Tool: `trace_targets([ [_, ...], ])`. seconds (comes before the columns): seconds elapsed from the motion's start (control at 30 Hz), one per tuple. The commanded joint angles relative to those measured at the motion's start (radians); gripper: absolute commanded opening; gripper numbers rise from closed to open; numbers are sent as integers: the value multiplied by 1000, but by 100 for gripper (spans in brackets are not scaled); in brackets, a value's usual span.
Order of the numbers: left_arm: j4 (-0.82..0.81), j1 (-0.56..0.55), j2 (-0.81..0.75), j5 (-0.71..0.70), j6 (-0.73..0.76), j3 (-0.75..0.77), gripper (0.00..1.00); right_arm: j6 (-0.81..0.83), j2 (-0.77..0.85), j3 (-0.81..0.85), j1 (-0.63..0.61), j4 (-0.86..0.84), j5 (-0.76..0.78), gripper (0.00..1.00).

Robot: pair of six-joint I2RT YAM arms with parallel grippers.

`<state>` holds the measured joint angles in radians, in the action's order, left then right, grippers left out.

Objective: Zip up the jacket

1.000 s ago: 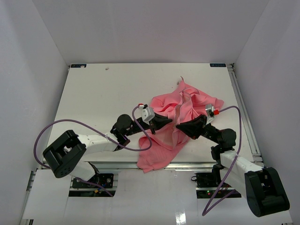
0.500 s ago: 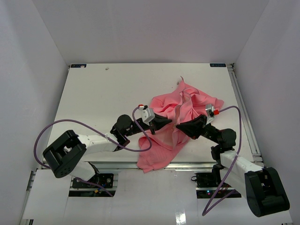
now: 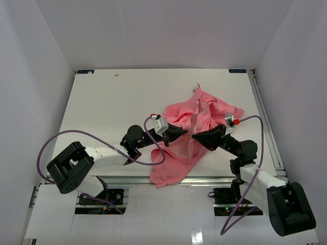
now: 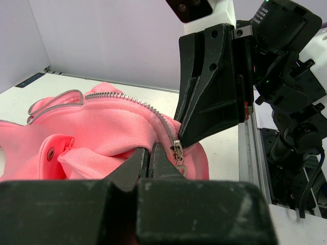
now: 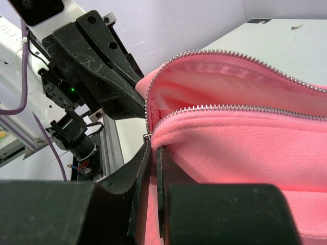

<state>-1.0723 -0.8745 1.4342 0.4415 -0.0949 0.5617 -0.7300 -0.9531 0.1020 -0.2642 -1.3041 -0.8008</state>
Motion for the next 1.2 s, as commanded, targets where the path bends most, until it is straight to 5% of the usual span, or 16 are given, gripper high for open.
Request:
trace_targets([
  [0.0,-35,-9,-10,18,-5,-2,0,7,14,32,-4,-549,33,8],
  [1.17,13,-37,-35,-49,67,-26,0,30,31,23,-4,-506,92,8],
])
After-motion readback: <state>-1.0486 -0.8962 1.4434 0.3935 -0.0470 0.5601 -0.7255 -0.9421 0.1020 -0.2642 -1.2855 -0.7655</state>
